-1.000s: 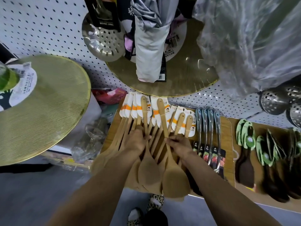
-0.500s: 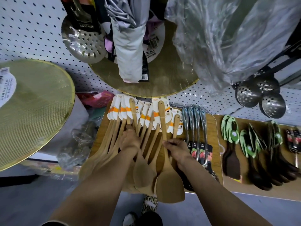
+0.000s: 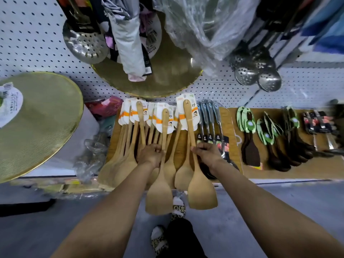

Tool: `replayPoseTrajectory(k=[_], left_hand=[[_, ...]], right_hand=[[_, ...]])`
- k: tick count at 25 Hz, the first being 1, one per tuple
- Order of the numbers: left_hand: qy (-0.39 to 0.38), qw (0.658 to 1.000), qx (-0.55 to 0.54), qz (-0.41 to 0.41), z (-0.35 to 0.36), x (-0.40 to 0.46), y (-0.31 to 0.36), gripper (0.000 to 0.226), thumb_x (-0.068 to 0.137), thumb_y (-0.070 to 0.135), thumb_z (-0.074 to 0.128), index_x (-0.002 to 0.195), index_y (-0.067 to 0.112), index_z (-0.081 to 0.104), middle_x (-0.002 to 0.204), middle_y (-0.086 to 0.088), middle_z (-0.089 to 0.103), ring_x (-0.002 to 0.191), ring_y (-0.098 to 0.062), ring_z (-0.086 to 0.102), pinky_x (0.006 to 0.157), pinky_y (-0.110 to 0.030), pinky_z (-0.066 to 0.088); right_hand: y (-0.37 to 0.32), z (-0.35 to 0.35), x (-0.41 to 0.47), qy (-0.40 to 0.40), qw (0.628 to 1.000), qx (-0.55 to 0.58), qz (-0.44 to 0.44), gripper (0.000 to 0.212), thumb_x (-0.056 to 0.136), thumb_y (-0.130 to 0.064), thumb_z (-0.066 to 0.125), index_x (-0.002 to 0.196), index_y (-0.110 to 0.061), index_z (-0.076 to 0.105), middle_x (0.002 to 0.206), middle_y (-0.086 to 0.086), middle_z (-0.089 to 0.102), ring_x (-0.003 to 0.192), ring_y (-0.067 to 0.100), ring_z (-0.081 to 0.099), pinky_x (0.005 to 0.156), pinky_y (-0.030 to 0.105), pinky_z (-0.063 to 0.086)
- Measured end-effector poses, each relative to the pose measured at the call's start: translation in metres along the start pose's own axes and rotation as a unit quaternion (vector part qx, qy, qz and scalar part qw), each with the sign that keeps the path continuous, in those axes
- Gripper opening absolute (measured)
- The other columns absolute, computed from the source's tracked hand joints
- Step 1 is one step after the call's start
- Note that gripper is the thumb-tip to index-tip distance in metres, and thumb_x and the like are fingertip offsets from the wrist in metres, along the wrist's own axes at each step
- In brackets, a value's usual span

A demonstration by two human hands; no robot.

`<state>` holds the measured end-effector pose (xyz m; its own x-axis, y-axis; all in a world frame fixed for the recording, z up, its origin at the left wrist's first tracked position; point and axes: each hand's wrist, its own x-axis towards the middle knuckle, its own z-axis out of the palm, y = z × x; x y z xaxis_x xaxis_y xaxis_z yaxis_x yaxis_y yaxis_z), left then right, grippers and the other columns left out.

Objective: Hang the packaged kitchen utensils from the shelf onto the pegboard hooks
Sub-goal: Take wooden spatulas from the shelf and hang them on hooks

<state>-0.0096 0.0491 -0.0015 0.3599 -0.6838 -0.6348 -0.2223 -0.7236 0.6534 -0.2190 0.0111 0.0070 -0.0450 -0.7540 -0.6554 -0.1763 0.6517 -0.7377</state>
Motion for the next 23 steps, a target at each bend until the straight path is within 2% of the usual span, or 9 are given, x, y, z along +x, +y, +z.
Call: replayPoseTrajectory(k=[2, 5, 7, 10, 12, 14, 18, 21, 23], left_hand=[[-0.012, 1.0, -0.001, 0.027, 0.015, -0.017, -0.003, 0.012, 0.079, 0.031, 0.075, 0.077, 0.033, 0.063, 0.111, -0.004, 0.068, 0.099, -0.028, 0.066, 0.084, -0.046, 0.058], [-0.03, 0.998, 0.003, 0.061, 0.039, -0.057, 0.007, 0.013, 0.083, 0.026, 0.073, 0.079, 0.028, 0.061, 0.1, -0.004, 0.067, 0.096, -0.028, 0.066, 0.085, -0.046, 0.058], [-0.042, 0.996, -0.003, 0.083, 0.057, -0.09, 0.019, 0.015, 0.084, 0.022, 0.072, 0.079, 0.027, 0.06, 0.092, -0.003, 0.064, 0.092, -0.027, 0.065, 0.08, -0.046, 0.059], [-0.059, 0.991, 0.005, 0.12, 0.093, -0.135, 0.042, 0.017, 0.085, 0.017, 0.072, 0.077, 0.025, 0.059, 0.088, -0.006, 0.063, 0.086, -0.026, 0.064, 0.071, -0.043, 0.06], [-0.069, 0.987, 0.009, 0.146, 0.12, -0.162, 0.058, 0.018, 0.084, 0.013, 0.073, 0.074, 0.021, 0.059, 0.086, -0.009, 0.065, 0.082, -0.027, 0.065, 0.068, -0.043, 0.06], [-0.084, 0.979, 0.033, 0.182, 0.159, -0.19, 0.076, 0.021, 0.083, 0.012, 0.073, 0.071, 0.019, 0.057, 0.09, -0.013, 0.069, 0.081, -0.028, 0.068, 0.07, -0.045, 0.06], [-0.116, 0.965, 0.024, 0.235, 0.262, -0.275, 0.13, 0.021, 0.086, 0.009, 0.07, 0.075, 0.018, 0.055, 0.073, -0.006, 0.059, 0.06, -0.017, 0.058, 0.044, -0.026, 0.051], [-0.144, 0.955, -0.014, 0.259, 0.341, -0.331, 0.176, 0.018, 0.087, 0.009, 0.069, 0.078, 0.018, 0.056, 0.079, -0.01, 0.06, 0.068, -0.02, 0.061, 0.059, -0.037, 0.059], [-0.158, 0.945, -0.02, 0.287, 0.395, -0.368, 0.21, 0.02, 0.088, 0.009, 0.068, 0.078, 0.02, 0.055, 0.08, -0.009, 0.057, 0.072, -0.02, 0.06, 0.058, -0.034, 0.058]], right_hand=[[0.007, -0.02, -0.015, 0.02, 1.0, 0.02, -0.008, 0.015, 0.083, -0.014, 0.079, 0.078, -0.015, 0.065, 0.089, 0.009, 0.073, 0.093, 0.031, 0.069, 0.093, 0.048, 0.056], [0.018, -0.054, -0.037, 0.035, 0.999, 0.026, -0.028, 0.026, 0.084, -0.01, 0.077, 0.069, -0.016, 0.058, 0.079, 0.007, 0.067, 0.083, 0.028, 0.063, 0.085, 0.045, 0.055], [0.021, -0.085, -0.056, 0.049, 0.997, 0.041, -0.039, 0.026, 0.084, -0.01, 0.077, 0.069, -0.016, 0.057, 0.079, 0.008, 0.066, 0.078, 0.027, 0.061, 0.079, 0.044, 0.053], [0.021, -0.143, -0.079, 0.07, 0.993, 0.074, -0.066, 0.027, 0.084, -0.01, 0.078, 0.071, -0.015, 0.054, 0.077, 0.009, 0.063, 0.078, 0.026, 0.06, 0.081, 0.046, 0.052], [0.02, -0.179, -0.095, 0.062, 0.99, 0.095, -0.085, 0.025, 0.087, -0.01, 0.074, 0.071, -0.014, 0.056, 0.075, 0.009, 0.061, 0.076, 0.025, 0.058, 0.076, 0.044, 0.051], [0.022, -0.23, -0.112, 0.071, 0.987, 0.093, -0.106, 0.02, 0.088, -0.011, 0.074, 0.072, -0.012, 0.06, 0.074, 0.009, 0.062, 0.077, 0.026, 0.059, 0.076, 0.043, 0.052], [0.03, -0.375, -0.15, 0.106, 0.976, 0.122, -0.143, 0.013, 0.088, -0.01, 0.073, 0.077, -0.013, 0.068, 0.078, 0.007, 0.069, 0.077, 0.024, 0.063, 0.082, 0.043, 0.054], [0.029, -0.483, -0.176, 0.153, 0.956, 0.152, -0.198, 0.015, 0.086, -0.005, 0.074, 0.086, -0.019, 0.069, 0.084, 0.005, 0.07, 0.082, 0.024, 0.064, 0.083, 0.042, 0.054], [0.023, -0.555, -0.193, 0.189, 0.939, 0.177, -0.227, 0.02, 0.087, -0.001, 0.071, 0.097, -0.018, 0.068, 0.085, 0.008, 0.069, 0.08, 0.025, 0.064, 0.081, 0.043, 0.055]])
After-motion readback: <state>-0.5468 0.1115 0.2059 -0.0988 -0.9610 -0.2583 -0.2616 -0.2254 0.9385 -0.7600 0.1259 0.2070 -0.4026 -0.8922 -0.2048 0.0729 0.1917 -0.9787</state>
